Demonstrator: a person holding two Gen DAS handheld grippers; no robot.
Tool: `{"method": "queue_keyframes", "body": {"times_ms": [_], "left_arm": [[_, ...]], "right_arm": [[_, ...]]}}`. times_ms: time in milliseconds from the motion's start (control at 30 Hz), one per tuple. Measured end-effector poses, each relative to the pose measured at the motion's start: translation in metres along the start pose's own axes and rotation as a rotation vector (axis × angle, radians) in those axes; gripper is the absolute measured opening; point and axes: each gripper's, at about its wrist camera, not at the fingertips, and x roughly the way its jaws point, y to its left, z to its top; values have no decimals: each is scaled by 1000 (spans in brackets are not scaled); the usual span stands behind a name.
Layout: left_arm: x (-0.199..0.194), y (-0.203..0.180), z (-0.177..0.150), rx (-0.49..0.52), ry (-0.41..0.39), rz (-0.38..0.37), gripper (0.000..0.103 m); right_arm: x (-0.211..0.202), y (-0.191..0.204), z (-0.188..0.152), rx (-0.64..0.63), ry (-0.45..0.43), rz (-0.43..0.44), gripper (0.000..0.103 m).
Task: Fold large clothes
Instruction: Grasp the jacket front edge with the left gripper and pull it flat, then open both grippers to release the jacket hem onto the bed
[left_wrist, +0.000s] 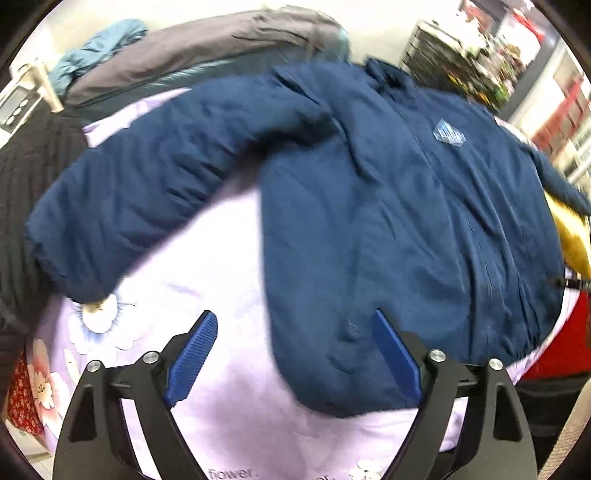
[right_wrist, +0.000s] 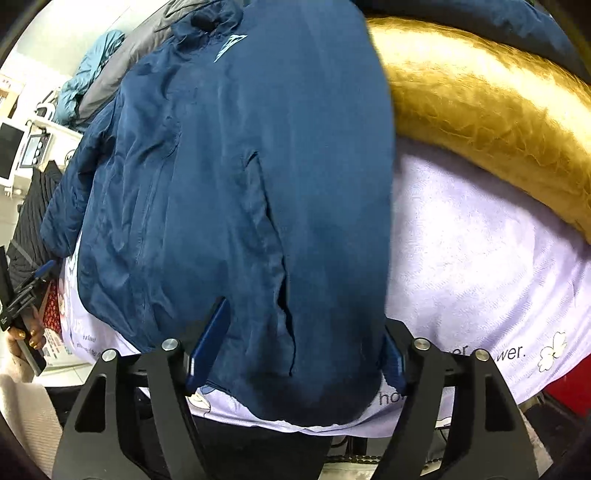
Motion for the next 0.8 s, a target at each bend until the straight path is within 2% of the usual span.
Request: {"method": "queue_keyframes", "body": {"times_ms": [33,133,233,300,333,367,433,500,533,567,600,700,800], "left_arm": [[-2,3,0,-13,-6,-7,87],[17,7,6,-20,12,-41,89],[39,0,-2,-17,75,-86,89],[59,-19,-8,-3,136,-135,89],[66,-28,-10,9,148,-127,89],[75,-39,-11,28,157,-81,88],[87,-50,-13,45,181,-41,80],[84,-57,-12,43,180,-23,64],[80,-58,-11,41,173,-26,59],[75,-57,-10,40,167,-30,47],[68,-56,-9,43,162,-29,36],[44,-54,-11,81,141,-54,17],[20,-58,-19,147,131,-62,12]], "right_arm": [[-8,-14,0,26,-11,9,76],[2,-30,5,119,-18,60,82],[28,-41,7,179,57,91,82],[42,-37,5,165,89,119,82],[48,-32,5,149,101,127,82],[54,-22,4,116,113,113,82],[59,-8,3,47,117,70,78],[58,6,0,-21,110,43,45],[54,9,-2,-44,100,40,41],[49,12,-4,-63,89,43,33],[44,14,-5,-78,81,49,28],[27,17,-8,-115,66,62,20],[7,24,-11,-177,60,49,17]]}}
